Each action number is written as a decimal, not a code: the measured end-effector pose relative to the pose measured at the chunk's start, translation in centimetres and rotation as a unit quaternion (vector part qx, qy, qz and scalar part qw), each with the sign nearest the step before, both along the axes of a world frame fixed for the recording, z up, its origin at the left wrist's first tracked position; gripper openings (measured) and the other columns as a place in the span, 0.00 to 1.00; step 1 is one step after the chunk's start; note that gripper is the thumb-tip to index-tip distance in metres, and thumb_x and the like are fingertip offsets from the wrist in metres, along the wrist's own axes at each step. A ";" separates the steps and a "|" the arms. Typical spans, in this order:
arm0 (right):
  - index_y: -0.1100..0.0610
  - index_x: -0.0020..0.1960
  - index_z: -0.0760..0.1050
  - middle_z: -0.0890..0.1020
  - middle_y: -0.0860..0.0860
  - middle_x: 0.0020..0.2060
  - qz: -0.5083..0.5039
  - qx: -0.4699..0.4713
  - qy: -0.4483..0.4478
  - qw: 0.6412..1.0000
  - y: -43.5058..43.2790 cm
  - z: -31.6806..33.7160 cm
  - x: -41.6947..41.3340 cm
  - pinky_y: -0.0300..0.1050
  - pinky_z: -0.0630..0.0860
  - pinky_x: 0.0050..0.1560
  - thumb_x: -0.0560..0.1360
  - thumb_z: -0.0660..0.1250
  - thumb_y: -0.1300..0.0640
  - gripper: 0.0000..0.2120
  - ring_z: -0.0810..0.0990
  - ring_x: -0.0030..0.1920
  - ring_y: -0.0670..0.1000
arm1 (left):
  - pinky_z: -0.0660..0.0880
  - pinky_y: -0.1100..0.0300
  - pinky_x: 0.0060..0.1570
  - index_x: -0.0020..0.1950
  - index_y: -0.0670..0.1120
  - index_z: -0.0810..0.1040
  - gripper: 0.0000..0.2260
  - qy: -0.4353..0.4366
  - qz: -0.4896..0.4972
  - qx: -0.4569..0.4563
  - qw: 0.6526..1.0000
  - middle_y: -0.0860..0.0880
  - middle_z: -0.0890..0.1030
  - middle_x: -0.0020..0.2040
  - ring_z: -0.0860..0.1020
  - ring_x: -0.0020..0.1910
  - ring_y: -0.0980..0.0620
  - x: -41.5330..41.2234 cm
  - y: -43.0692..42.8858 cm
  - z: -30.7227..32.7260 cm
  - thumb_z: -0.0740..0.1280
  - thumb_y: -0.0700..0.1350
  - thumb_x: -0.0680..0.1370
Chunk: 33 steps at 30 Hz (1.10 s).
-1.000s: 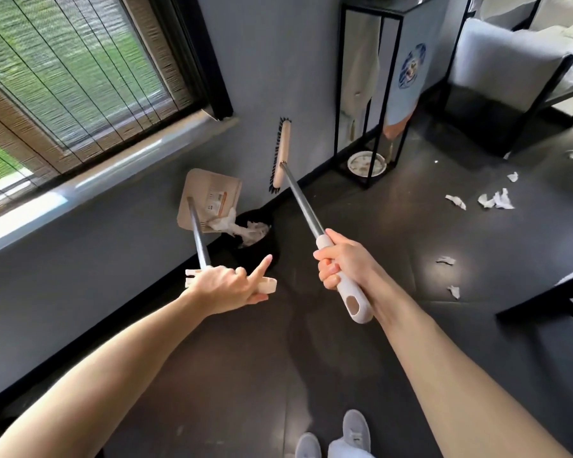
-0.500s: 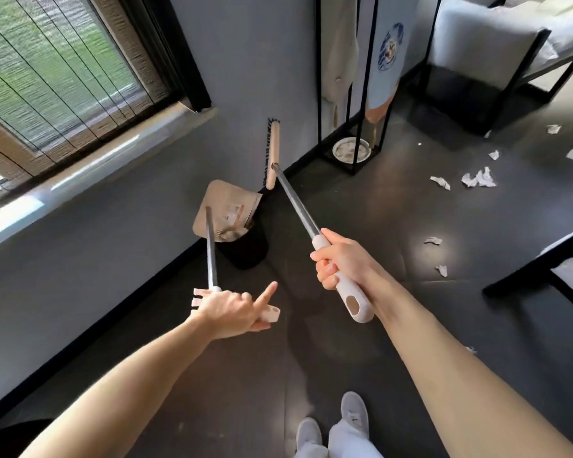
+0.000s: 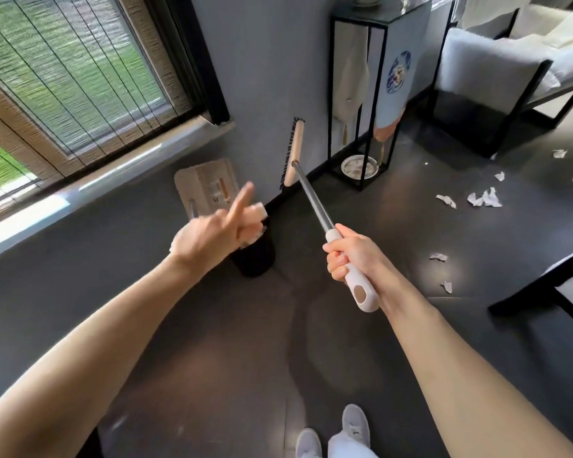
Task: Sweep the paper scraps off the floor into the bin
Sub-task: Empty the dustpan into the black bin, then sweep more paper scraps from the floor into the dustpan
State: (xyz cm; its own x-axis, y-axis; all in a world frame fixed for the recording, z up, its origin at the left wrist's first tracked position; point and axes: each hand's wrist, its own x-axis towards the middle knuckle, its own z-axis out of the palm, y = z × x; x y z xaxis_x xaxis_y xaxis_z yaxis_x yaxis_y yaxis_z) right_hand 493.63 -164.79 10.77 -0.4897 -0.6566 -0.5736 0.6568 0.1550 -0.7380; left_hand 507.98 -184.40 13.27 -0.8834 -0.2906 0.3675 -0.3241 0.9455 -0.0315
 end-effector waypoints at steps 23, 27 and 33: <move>0.50 0.75 0.59 0.71 0.48 0.20 -0.147 0.050 -0.036 0.987 13.8 -4.9 -7.5 0.33 0.64 0.16 0.80 0.57 0.66 0.26 0.67 0.18 0.42 | 0.76 0.53 0.57 0.76 0.61 0.57 0.33 0.028 0.069 0.540 0.839 0.53 0.70 0.71 0.78 0.59 0.43 -15.8 11.3 -4.9 0.64 0.37 0.78; 0.52 0.71 0.63 0.72 0.49 0.20 -0.188 0.064 -0.071 0.978 16.6 -7.3 -13.8 0.33 0.65 0.16 0.81 0.57 0.65 0.20 0.68 0.19 0.42 | 0.73 0.49 0.63 0.76 0.58 0.57 0.32 -0.010 0.025 0.557 0.830 0.53 0.70 0.71 0.75 0.63 0.46 -23.8 14.1 -6.2 0.65 0.37 0.78; 0.47 0.54 0.66 0.69 0.49 0.22 -0.273 0.040 -0.109 0.955 20.5 -8.2 -26.3 0.34 0.63 0.16 0.79 0.56 0.70 0.17 0.66 0.19 0.42 | 0.72 0.49 0.64 0.76 0.56 0.58 0.32 -0.039 -0.035 0.569 0.821 0.56 0.70 0.71 0.74 0.65 0.51 -39.0 18.5 -6.2 0.63 0.34 0.77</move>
